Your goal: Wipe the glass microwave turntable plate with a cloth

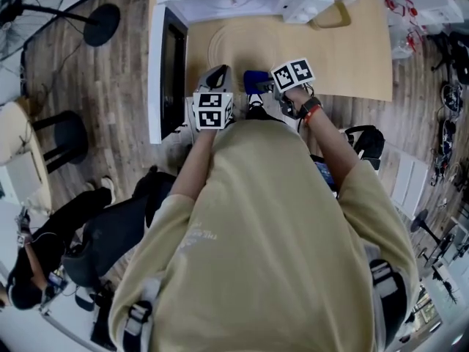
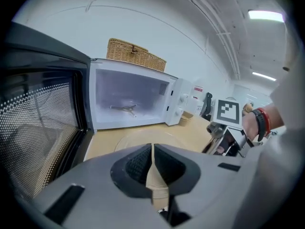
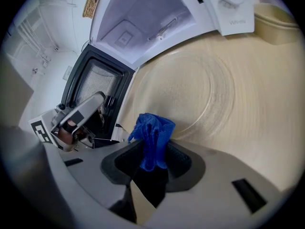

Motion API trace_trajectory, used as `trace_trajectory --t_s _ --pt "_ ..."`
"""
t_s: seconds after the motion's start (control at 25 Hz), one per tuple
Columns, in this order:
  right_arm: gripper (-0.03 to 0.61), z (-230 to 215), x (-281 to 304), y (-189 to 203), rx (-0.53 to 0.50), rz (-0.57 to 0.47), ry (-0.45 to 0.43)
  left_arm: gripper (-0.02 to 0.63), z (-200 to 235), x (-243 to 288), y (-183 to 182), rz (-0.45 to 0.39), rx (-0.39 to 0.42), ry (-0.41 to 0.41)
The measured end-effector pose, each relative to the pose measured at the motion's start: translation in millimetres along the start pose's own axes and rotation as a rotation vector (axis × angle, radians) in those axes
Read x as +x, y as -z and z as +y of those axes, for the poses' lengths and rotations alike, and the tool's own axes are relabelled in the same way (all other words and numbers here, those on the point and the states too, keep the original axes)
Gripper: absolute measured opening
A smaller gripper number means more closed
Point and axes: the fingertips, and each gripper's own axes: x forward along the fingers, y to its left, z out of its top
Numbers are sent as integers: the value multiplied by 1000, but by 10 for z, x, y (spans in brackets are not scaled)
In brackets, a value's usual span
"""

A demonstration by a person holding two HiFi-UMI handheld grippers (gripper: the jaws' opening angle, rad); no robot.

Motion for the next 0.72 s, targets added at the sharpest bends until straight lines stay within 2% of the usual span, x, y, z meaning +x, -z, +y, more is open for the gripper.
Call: trace_trajectory --t_s 0.48,0.72 --pt "147 -348 -363 20 91 -117 73 34 -256 212 -93 7 19 73" --pt "146 -345 -551 -94 73 -180 102 34 -262 224 -180 12 20 73"
